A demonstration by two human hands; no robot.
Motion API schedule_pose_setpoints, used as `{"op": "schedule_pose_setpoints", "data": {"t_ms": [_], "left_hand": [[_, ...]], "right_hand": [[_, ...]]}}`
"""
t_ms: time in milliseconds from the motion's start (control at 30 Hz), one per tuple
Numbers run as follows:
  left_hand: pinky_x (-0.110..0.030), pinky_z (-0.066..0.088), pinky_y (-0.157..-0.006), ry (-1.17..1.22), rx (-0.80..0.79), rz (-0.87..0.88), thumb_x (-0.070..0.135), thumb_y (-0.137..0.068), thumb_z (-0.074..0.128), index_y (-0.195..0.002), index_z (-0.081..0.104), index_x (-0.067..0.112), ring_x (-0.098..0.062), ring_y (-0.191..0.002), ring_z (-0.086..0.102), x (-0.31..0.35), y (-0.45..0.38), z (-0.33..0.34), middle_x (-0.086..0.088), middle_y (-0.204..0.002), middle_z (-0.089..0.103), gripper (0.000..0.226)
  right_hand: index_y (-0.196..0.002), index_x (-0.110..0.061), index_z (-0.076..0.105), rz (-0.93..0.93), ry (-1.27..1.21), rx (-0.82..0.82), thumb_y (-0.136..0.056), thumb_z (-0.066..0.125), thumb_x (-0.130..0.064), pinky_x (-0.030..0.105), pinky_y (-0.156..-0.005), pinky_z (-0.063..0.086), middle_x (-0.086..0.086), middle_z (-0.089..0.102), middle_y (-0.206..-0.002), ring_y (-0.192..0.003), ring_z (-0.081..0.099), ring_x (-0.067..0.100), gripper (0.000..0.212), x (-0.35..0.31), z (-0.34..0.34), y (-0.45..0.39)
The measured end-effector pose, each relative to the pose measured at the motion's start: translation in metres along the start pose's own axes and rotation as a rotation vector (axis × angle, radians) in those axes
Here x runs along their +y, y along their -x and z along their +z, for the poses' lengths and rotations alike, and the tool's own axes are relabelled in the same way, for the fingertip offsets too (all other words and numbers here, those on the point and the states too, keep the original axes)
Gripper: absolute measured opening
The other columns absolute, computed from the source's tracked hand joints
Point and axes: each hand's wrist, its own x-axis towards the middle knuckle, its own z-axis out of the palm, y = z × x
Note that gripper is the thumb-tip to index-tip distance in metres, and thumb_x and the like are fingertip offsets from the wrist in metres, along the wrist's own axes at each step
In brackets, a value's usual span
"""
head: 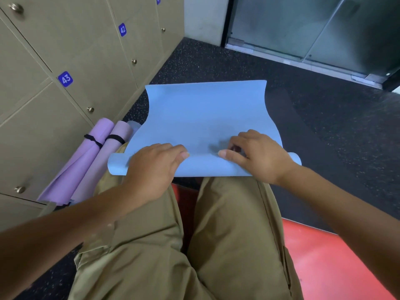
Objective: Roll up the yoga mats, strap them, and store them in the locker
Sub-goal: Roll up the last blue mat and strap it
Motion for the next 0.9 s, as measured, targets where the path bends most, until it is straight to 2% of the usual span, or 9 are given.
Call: {"op": "schedule_pose_setpoints", "data": {"t_ms": [100,233,300,367,467,633,733,800,900], "left_hand": [[-0.043,0.045,-0.067,0.025,-0.103,-0.032,0.06,-0.1,0.012,-0.091,0.056,0.022,-0.024,-0.075,0.056,-0.001,-0.01,-0.006,-0.001,-0.073,0.056,0.059],[-0.037,0.031,-0.061,0.178,-0.306,-0.098,0.048,-0.108,0.034,-0.076,0.043,0.016,-0.019,-0.062,0.043,-0.005,-0.031,-0.017,-0.001,-0.062,0.043,0.046],[-0.037,0.025,-0.059,0.262,-0.337,-0.112,0.046,-0.107,0.041,-0.072,0.035,0.015,-0.015,-0.057,0.031,-0.008,-0.04,-0.02,0.002,-0.06,0.032,0.048],[-0.037,0.03,-0.06,0.315,-0.302,-0.103,0.048,-0.106,0.045,-0.072,0.043,0.015,-0.013,-0.056,0.034,-0.013,-0.044,-0.017,0.002,-0.061,0.037,0.047],[-0.037,0.05,-0.081,0.35,-0.137,0.006,0.053,-0.101,0.049,-0.098,0.066,0.031,-0.006,-0.088,0.06,-0.017,-0.04,-0.008,0.014,-0.09,0.065,0.028],[-0.032,0.049,-0.089,0.284,-0.06,0.162,0.076,-0.083,0.056,-0.116,0.07,0.039,-0.004,-0.103,0.059,-0.025,-0.034,-0.003,0.021,-0.108,0.064,0.051],[-0.033,0.049,-0.091,0.353,-0.085,0.12,0.079,-0.074,0.061,-0.113,0.073,0.042,-0.003,-0.102,0.062,-0.027,-0.04,-0.005,0.022,-0.105,0.068,0.055],[-0.034,0.05,-0.092,0.444,-0.172,0.061,0.078,-0.07,0.063,-0.106,0.074,0.047,-0.003,-0.101,0.063,-0.028,-0.049,-0.009,0.023,-0.104,0.069,0.049],[-0.032,0.051,-0.091,0.541,-0.314,-0.002,0.079,-0.064,0.064,-0.098,0.077,0.046,-0.001,-0.096,0.064,-0.029,-0.061,-0.013,0.026,-0.104,0.07,0.049]], "right_hand": [[-0.096,-0.019,0.06,-0.041,0.244,0.243,-0.101,0.031,-0.059,0.038,-0.069,0.039,-0.004,0.054,-0.08,-0.078,0.05,0.021,0.05,-0.004,0.015,0.001],[-0.08,-0.012,0.056,0.074,0.306,0.433,-0.103,0.036,-0.038,0.039,-0.058,0.037,0.003,0.051,-0.072,-0.067,0.047,0.027,0.04,-0.01,0.031,0.002],[-0.076,-0.013,0.053,0.09,0.283,0.437,-0.103,0.034,-0.039,0.037,-0.055,0.034,0.002,0.049,-0.067,-0.064,0.046,0.026,0.042,-0.007,0.032,-0.003],[-0.072,-0.015,0.048,0.112,0.245,0.382,-0.103,0.032,-0.042,0.034,-0.053,0.029,0.0,0.048,-0.064,-0.062,0.047,0.026,0.044,-0.006,0.028,-0.011],[-0.066,-0.019,0.038,0.193,0.147,0.238,-0.105,0.034,-0.044,0.034,-0.053,0.028,-0.001,0.048,-0.064,-0.063,0.049,0.025,0.046,-0.002,0.02,-0.023],[-0.065,-0.019,0.041,0.254,0.061,0.149,-0.105,0.036,-0.048,0.033,-0.052,0.029,-0.001,0.051,-0.064,-0.063,0.052,0.024,0.05,0.0,0.015,-0.033],[-0.079,-0.022,0.054,0.18,0.027,0.204,-0.103,0.037,-0.056,0.034,-0.06,0.041,-0.006,0.057,-0.081,-0.076,0.055,0.018,0.045,0.001,0.015,-0.029],[-0.09,-0.021,0.061,0.026,0.037,0.344,-0.103,0.043,-0.053,0.037,-0.065,0.046,-0.005,0.06,-0.089,-0.083,0.056,0.017,0.039,0.002,0.016,-0.026],[-0.084,-0.011,0.062,-0.143,0.227,0.529,-0.104,0.049,-0.04,0.041,-0.063,0.041,0.004,0.056,-0.081,-0.073,0.052,0.026,0.038,0.007,0.023,-0.021]]}}
